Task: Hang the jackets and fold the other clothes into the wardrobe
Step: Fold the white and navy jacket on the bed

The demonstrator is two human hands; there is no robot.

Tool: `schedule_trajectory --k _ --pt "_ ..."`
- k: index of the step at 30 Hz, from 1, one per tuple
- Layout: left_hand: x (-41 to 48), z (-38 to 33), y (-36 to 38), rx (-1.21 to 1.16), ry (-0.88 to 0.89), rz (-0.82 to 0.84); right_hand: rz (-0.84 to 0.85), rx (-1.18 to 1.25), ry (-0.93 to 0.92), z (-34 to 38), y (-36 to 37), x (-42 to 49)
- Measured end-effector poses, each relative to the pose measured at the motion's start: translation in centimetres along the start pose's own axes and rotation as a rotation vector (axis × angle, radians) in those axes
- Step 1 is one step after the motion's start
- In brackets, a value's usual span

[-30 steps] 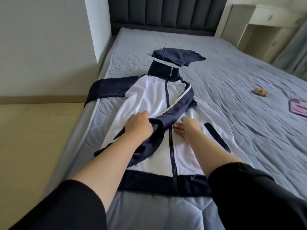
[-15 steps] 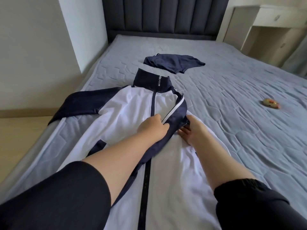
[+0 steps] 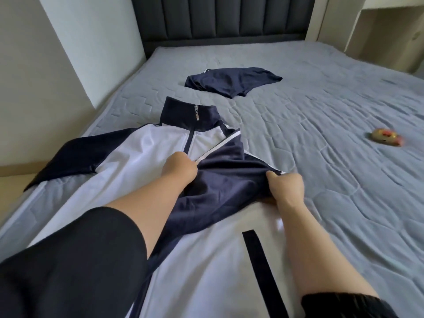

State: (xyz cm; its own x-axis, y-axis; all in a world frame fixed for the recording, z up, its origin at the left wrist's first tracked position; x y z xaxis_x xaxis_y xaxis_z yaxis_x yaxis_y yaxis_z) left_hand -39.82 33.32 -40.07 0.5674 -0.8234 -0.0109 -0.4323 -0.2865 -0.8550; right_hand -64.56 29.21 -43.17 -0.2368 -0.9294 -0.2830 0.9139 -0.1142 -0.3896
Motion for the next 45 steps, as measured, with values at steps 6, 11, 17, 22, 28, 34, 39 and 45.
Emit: schedule_trajectory --k 6,11,17,22,28,34,39,45 --pt "-0.3 -0.4 0.3 0.089 0.118 -0.109 -0.034 -0.827 -0.2 2.5 -1.5 0.6" --pt "0.2 -2.2 0.9 -0.01 0.136 -0.096 -0.226 -0.53 -0.444 3.8 -1.6 0.7" --pt "1.9 -7.4 2.8 -0.192 0.167 0.033 0.154 -0.483 -0.395 0.9 -0.3 3.1" --pt "3.2 -9.6 5.0 -0.197 0.03 0.142 0.296 -0.367 -0.342 1.1 -1.4 4.6" --pt "5.0 -8.5 4.6 -0.46 -0.208 -0.121 0.163 -0.099 -0.309 -0.3 -2.4 5.5" --pt "4.3 -9.9 5.4 -0.303 0.06 -0.15 0.177 -0.147 -0.366 0.3 -2.2 5.9" --pt "-0.1 -11.0 5.3 0.097 0.831 -0.413 0.123 -0.156 -0.391 -0.1 -2.3 5.9" --pt "-1.9 -8.5 7.2 0.362 0.83 0.176 0.031 -0.437 -0.454 0.1 -1.3 4.7"
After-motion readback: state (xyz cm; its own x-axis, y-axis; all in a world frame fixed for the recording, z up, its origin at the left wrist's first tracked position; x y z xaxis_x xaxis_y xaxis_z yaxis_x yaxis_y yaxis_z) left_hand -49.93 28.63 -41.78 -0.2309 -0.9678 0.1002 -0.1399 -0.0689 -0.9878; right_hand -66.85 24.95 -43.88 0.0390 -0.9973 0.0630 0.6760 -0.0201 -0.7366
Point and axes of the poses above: each hand's wrist, its own x-axis towards the middle knuckle, its own y-axis out of the palm, z = x × y, the point moved 3 cm from there along x, towards the middle knuckle, and after that the axes turned 4 degrees about y, right-handed, at the moved point
